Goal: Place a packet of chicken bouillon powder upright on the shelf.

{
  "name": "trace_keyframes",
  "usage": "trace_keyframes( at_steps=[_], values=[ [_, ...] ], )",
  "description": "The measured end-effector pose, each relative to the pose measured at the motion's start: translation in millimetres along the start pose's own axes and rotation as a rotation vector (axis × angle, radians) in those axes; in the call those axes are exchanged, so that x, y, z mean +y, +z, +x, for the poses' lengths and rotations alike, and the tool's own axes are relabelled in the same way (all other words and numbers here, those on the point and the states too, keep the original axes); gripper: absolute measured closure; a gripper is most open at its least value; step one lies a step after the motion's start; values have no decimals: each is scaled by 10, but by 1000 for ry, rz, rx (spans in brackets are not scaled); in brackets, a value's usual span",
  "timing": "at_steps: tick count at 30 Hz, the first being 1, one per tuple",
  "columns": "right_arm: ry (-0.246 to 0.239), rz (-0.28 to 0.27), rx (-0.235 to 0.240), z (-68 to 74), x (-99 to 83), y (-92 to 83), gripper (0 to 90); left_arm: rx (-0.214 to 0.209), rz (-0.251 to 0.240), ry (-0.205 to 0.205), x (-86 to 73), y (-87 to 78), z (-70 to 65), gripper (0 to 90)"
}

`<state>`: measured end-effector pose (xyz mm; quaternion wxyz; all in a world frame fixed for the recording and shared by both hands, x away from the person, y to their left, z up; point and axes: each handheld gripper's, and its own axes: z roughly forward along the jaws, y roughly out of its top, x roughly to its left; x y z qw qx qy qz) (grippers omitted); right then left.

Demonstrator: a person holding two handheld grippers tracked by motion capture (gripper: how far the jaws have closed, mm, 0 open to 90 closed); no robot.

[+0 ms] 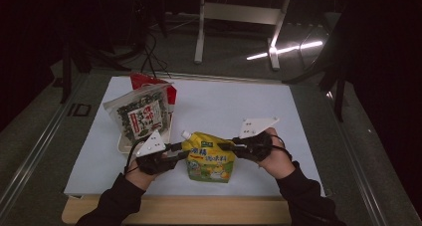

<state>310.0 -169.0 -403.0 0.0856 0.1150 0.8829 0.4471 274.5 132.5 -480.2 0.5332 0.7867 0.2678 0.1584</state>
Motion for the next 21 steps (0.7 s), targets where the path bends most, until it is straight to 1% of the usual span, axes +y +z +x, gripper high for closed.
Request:
trace_keyframes(
  at_steps=[1,2,4,5,6,7,8,9,10,11,13,15,16,17,19,20,21],
  values=[
    [2,0,-6,-6,-12,9,877,-4,0,-2,-3,4,-3,663],
    [5,3,-2,-18,-19,10,885,-12,-1,-8,-8,6,-8,663],
    [15,5,2,-26,-26,8,894,-11,-3,-10,-19,4,-16,655],
    [21,7,16,-27,-25,3,897,-18,-5,-16,-23,1,-19,622],
    [16,0,18,-28,-22,-9,898,-22,-11,-16,-30,-5,-25,606],
    [16,-2,16,-22,-14,-20,899,-15,-14,-15,-36,-13,-36,600],
    [14,6,11,-13,-3,-28,899,-8,-14,-18,-41,-18,-42,552],
    [17,-2,19,-6,8,-35,900,2,-14,-21,-47,-27,-45,526],
    [17,-8,26,1,21,-39,900,5,-17,-25,-55,-39,-49,521],
    [8,-6,18,12,37,-43,900,0,-22,-30,-64,-52,-52,521],
    [17,-21,32,22,66,-61,900,9,-26,-29,-83,-76,-67,475],
    [22,-41,24,18,96,-92,900,3,-26,-36,-103,-94,-80,458],
    [27,-49,32,7,109,-107,900,11,-23,-43,-118,-98,-94,419],
    [28,-59,31,-1,130,-128,900,5,-12,-48,-138,-99,-105,399],
    [17,-68,8,-13,193,-167,900,3,1,-52,-177,-86,-136,387],
    [17,-70,0,-19,222,-179,900,3,1,-52,-177,-86,-136,351],
    [15,-73,-4,-28,250,-187,900,-16,9,-63,-210,-66,-162,319]
  ],
)
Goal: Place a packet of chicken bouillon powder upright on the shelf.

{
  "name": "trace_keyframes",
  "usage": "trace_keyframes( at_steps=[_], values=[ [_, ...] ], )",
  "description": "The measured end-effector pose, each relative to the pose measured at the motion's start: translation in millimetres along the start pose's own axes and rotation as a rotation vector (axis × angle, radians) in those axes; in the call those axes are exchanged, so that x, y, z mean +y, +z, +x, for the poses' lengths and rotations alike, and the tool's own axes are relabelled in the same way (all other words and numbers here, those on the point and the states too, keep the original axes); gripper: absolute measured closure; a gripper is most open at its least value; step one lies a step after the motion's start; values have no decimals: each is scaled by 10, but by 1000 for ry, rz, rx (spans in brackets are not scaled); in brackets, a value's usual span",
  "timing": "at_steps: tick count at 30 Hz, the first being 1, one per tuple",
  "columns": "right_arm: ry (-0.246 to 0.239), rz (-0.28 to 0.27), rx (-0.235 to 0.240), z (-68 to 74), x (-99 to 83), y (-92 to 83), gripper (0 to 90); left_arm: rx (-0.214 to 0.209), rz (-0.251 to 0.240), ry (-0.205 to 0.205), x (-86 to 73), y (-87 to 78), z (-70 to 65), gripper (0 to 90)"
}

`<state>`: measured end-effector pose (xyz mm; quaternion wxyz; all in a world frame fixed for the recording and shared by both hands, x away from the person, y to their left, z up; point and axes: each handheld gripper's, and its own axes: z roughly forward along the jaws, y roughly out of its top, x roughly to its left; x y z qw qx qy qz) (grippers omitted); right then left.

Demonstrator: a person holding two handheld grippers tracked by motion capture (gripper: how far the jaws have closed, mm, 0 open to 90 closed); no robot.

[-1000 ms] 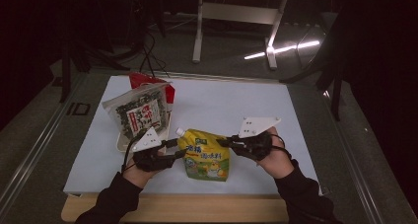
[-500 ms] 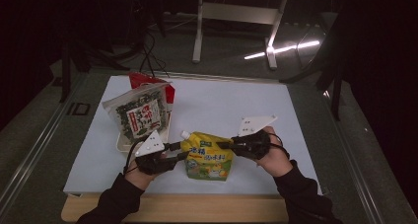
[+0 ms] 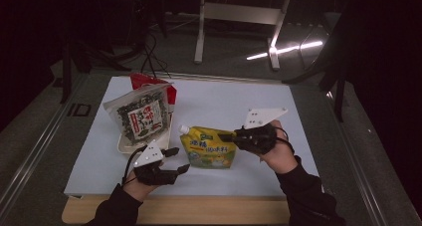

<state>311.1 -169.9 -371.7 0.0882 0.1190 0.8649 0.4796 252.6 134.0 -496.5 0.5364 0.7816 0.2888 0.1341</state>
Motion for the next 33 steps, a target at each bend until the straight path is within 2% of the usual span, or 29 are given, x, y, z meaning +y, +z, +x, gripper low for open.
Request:
trace_keyframes(
  at_steps=[2,4,6,9,10,13,16,20,26,33],
  values=[
    [-7,-6,-9,-10,59,-7,900,-2,10,-4,-24,21,-26,285],
    [-8,-13,-17,-22,112,-6,900,-9,28,2,-44,58,-56,194],
    [-20,-21,-22,-24,186,-4,900,-49,41,-7,-55,87,-61,187],
    [-23,-28,-22,-27,210,-2,900,-68,50,-13,-59,102,-70,157],
    [-31,-46,-22,-28,308,22,900,-80,48,9,-66,113,-99,157],
    [-46,-58,-13,-21,391,74,900,-86,43,41,-81,116,-141,149],
    [-63,-62,-6,-5,470,150,900,-106,53,64,-102,140,-174,109],
    [-83,-67,14,26,584,264,900,-121,79,79,-147,188,-220,108],
    [-115,-87,21,73,771,459,900,-146,93,75,-200,230,-247,109],
    [-128,-93,43,87,914,737,900,-144,89,75,-217,211,-251,109]
  ],
)
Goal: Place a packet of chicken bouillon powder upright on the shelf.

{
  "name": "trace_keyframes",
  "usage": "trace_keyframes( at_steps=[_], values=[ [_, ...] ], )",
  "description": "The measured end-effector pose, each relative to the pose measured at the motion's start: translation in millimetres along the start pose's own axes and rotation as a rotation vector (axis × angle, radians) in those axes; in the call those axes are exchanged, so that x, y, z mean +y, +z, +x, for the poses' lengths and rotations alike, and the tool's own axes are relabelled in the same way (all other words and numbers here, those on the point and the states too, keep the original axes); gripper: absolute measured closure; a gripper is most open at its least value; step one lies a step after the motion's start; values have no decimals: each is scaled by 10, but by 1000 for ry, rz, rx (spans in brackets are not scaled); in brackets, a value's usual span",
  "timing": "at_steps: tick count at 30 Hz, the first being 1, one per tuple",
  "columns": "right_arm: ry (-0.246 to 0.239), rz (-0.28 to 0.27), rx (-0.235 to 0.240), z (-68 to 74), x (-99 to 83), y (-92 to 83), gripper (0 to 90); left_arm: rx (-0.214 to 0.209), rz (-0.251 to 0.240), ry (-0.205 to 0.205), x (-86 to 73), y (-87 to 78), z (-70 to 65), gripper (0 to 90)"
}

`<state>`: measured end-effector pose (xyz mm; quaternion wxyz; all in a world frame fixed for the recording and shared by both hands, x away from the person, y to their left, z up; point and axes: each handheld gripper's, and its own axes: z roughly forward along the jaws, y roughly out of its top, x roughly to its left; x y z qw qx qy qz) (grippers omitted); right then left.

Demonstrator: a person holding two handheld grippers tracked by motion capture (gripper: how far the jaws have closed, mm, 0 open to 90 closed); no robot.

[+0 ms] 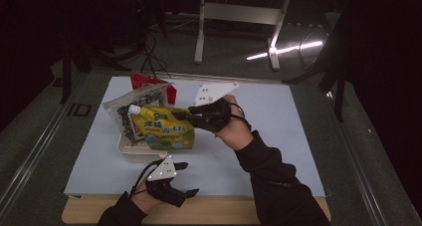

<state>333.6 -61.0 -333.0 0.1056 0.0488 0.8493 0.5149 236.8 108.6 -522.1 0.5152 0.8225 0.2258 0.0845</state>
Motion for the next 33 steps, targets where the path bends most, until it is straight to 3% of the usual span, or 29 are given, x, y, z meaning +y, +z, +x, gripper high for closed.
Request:
trace_keyframes(
  at_steps=[4,9,16,21,33],
  values=[
    [5,-15,3,-20,51,180,900,3,1,3,-9,3,-6,109],
    [7,-44,55,-33,81,392,900,11,2,6,-9,1,-5,109],
    [10,-67,83,14,98,658,900,12,4,0,-28,-6,8,108],
    [38,-75,135,25,68,811,900,15,-1,2,-27,-23,10,108],
    [66,-4,153,43,-188,1032,890,15,6,-4,-43,-16,25,108]
  ],
)
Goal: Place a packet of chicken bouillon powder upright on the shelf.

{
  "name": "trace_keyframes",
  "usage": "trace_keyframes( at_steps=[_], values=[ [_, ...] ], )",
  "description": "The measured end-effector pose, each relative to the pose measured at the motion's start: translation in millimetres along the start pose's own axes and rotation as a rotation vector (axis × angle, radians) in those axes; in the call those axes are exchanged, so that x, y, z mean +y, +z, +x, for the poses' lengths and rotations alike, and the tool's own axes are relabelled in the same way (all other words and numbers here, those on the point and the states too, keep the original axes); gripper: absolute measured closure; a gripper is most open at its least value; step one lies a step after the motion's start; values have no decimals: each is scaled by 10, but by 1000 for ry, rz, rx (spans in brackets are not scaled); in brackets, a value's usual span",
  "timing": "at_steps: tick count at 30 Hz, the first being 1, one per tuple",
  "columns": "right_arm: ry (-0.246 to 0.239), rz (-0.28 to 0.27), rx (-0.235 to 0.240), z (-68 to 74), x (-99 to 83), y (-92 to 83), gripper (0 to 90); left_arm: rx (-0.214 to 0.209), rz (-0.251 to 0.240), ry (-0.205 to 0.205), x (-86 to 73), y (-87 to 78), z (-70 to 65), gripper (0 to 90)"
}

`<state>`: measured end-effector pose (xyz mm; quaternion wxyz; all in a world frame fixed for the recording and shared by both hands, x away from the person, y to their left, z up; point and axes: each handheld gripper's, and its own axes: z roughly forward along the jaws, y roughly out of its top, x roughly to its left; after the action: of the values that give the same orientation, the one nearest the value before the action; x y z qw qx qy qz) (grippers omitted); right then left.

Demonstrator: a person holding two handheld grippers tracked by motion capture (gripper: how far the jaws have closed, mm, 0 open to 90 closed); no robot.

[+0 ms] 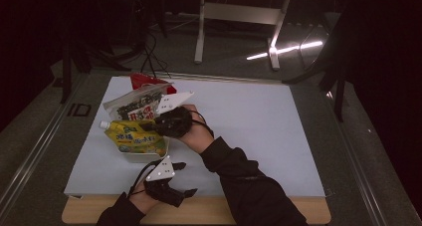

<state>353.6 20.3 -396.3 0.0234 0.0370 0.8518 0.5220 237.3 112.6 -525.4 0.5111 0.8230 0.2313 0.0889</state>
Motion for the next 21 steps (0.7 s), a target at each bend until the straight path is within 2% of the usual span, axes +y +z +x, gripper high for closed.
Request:
trace_keyframes(
  at_steps=[3,5,7,9,13,14,17,21],
  values=[
    [11,7,-16,-30,-47,-18,849,-1,1,1,-1,4,2,108],
    [34,-3,-7,-59,-78,-49,756,-1,1,2,-1,5,1,109],
    [47,7,-9,-77,-98,-90,759,-1,2,3,-2,8,0,108],
    [46,16,-18,-70,-117,-131,723,-2,2,0,-3,9,0,108],
    [48,12,-42,-57,-161,-243,633,-1,4,2,-4,13,0,108],
    [45,13,-61,-56,-184,-288,616,-1,3,3,-4,13,-1,108],
    [62,9,-77,-75,-258,-387,555,-4,3,6,-1,16,-1,108],
    [73,36,-109,-74,-402,-489,493,-7,3,7,-3,17,-1,109]
  ],
)
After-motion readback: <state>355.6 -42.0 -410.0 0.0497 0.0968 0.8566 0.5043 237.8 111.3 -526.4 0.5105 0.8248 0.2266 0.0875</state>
